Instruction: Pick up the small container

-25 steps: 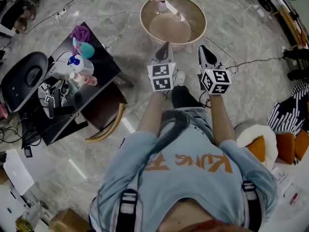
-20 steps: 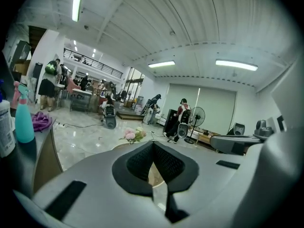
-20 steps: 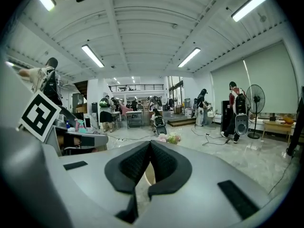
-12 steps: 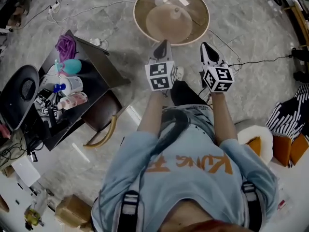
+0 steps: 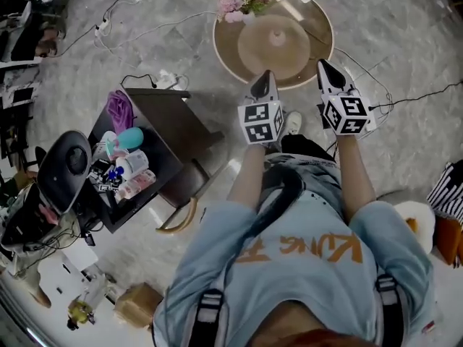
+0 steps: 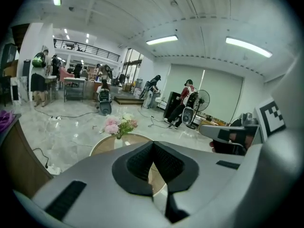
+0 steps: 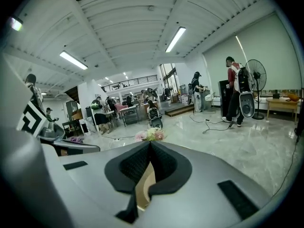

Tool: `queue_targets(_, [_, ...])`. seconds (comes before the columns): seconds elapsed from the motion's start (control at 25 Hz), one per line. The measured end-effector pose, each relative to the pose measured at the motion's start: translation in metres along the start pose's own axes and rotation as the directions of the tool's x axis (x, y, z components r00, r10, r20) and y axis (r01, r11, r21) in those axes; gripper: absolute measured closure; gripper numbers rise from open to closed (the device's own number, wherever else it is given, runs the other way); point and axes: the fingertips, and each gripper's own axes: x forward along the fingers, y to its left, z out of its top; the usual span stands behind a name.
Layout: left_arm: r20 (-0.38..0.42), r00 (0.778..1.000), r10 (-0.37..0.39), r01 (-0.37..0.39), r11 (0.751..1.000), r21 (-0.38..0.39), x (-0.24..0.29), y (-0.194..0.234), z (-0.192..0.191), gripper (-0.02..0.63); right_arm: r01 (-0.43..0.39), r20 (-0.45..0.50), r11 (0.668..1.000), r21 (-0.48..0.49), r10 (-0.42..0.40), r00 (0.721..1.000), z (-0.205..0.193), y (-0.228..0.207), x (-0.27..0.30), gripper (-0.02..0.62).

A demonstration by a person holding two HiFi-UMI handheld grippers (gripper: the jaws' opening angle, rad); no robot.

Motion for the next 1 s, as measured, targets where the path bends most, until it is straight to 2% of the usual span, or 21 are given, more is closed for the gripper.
queue_targets(0.12, [-0.016,1.0,-0.018,0.019,0.999,0.036,0.02,-0.016,0.008,0.583,0.018,0.009,0.999,0.046,-0.019,1.0,0.007,-0.031,0.01,0.583])
queue_targets(0.24, [-0.042,0.999,-0.022,0.024,0.998,0.051,0.035,-0.018,0.003,0.583,-0.002,0.001,0.998,0.061,0.002,1.0,0.003,-0.042,0.026,0.583])
queue_targets(0.48, [-0.108,0.994,0.007,0.001,0.997,0.074,0.071,0.007,-0.026,0.583,-0.075,-0.064,0.996,0.04,0.077,0.995,-0.043,-0.04,0.063,0.583])
queue_targets(0.64, [-0.14,0.99,0.015,-0.008,0.999,0.048,0.112,0.035,-0.061,0.583,-0.114,-0.128,0.993,0.013,0.115,0.985,-0.097,-0.043,0.093,0.583])
queue_targets(0.8, [-0.173,0.982,0.077,-0.086,0.995,-0.046,0.143,0.066,-0.111,0.583,-0.176,-0.216,0.984,0.0,0.172,0.961,-0.156,-0.04,0.109,0.583])
queue_targets(1.0, [-0.168,0.98,0.103,-0.116,0.99,-0.075,0.192,0.094,-0.162,0.583,-0.219,-0.212,0.976,-0.015,0.211,0.954,-0.191,-0.034,0.143,0.583])
